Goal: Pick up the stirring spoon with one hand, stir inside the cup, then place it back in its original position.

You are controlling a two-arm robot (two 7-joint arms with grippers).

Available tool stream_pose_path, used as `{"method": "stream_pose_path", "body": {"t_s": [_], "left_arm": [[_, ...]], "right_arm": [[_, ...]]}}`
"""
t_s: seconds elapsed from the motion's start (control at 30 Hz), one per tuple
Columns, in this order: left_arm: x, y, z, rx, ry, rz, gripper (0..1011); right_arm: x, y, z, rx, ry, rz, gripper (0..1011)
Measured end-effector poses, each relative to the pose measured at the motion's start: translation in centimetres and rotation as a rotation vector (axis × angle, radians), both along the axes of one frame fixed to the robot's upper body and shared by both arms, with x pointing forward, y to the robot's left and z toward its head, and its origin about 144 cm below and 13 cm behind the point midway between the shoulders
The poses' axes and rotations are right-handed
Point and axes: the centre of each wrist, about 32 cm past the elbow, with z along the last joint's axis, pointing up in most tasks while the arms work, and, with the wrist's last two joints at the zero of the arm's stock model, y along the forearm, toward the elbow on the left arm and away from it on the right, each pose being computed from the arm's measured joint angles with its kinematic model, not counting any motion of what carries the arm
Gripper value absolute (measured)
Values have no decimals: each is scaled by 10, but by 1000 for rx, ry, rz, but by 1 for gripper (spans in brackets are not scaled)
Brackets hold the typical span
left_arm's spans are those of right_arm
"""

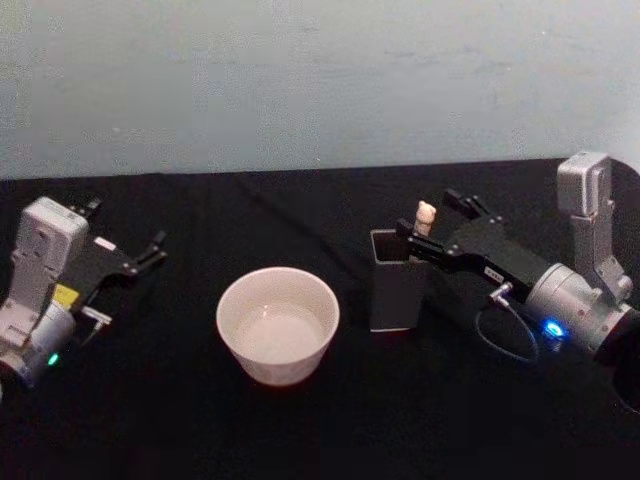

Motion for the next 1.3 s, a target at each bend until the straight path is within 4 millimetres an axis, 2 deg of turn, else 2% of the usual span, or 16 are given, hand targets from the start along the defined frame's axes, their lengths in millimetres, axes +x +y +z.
{"method": "stream_pose_path", "body": {"t_s": [0.07, 0.3, 0.47, 0.5, 0.67, 0.7, 0.9, 1.3], "left_arm": [[0, 0, 0, 0, 0, 0, 1001], [0, 0, 0, 0, 0, 0, 1001], [0, 0, 0, 0, 0, 0, 1001], [0, 0, 0, 0, 0, 0, 1001], [0, 0, 0, 0, 0, 0, 1001], [0, 0, 0, 0, 0, 0, 1001], [0, 0, 0, 0, 0, 0, 1001], [0, 0, 0, 0, 0, 0, 1001]], "right_arm": [[0, 0, 0, 0, 0, 0, 992], [0, 0, 0, 0, 0, 0, 860], [0, 0, 0, -1, -1, 0, 691], [0, 0, 0, 0, -1, 0, 630], [0, 0, 0, 0, -1, -1, 510], [0, 0, 0, 0, -1, -1, 430], [0, 0, 0, 0, -1, -1, 235], [0, 0, 0, 0, -1, 1, 215]]}}
